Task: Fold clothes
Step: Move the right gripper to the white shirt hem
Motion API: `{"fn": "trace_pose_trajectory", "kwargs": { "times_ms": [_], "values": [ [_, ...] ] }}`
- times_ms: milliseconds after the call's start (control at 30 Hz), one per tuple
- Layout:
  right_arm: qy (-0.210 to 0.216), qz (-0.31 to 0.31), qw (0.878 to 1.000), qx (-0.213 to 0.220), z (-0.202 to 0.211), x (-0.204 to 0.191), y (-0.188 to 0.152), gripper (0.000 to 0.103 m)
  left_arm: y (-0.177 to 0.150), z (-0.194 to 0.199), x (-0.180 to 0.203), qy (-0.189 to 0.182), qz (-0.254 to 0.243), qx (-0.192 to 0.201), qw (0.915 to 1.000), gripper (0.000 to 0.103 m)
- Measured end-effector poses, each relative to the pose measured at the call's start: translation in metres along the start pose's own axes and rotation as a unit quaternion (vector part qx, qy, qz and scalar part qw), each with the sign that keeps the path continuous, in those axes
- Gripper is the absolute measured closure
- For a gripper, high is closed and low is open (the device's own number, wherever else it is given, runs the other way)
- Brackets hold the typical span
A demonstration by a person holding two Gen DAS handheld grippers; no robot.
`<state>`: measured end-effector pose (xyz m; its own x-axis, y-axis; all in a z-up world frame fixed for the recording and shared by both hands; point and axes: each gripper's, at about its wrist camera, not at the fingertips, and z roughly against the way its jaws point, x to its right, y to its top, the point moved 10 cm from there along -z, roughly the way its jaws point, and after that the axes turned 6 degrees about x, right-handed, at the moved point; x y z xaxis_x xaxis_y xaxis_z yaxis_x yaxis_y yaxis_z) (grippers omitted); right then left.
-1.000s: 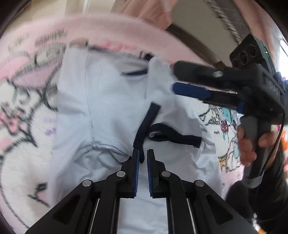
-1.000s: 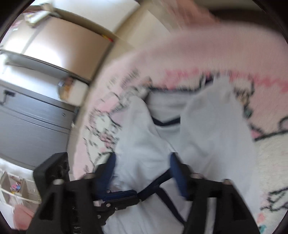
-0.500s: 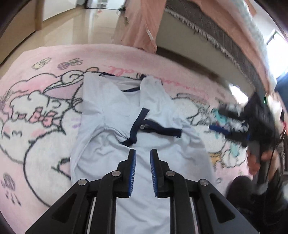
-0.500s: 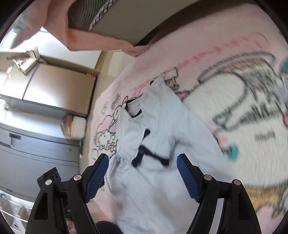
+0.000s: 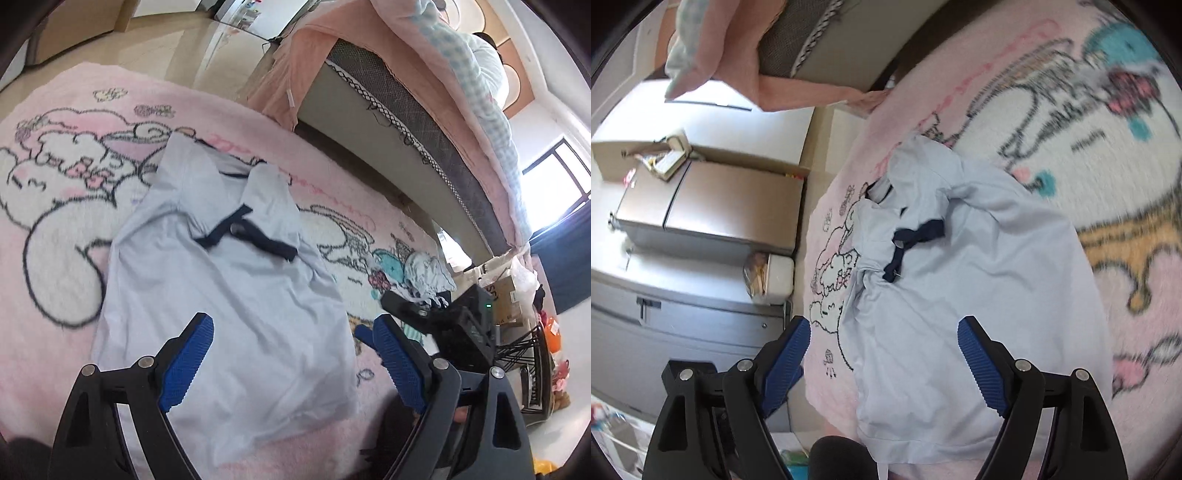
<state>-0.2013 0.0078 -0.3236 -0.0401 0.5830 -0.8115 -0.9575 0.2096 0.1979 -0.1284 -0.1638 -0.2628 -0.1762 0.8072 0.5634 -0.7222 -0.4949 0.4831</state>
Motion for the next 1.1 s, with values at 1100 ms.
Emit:
{"fn": "trace_pose_trajectory", "kwargs": {
  "times_ms": [1100],
  "values": [
    [-0.032,-0.092,0.995,-0.011,0.003,0.072,-0.026,0.020,-0.023,0.154,0.028,0.161,-0.175,-0.015,0.9712,0.014]
  ]
}}
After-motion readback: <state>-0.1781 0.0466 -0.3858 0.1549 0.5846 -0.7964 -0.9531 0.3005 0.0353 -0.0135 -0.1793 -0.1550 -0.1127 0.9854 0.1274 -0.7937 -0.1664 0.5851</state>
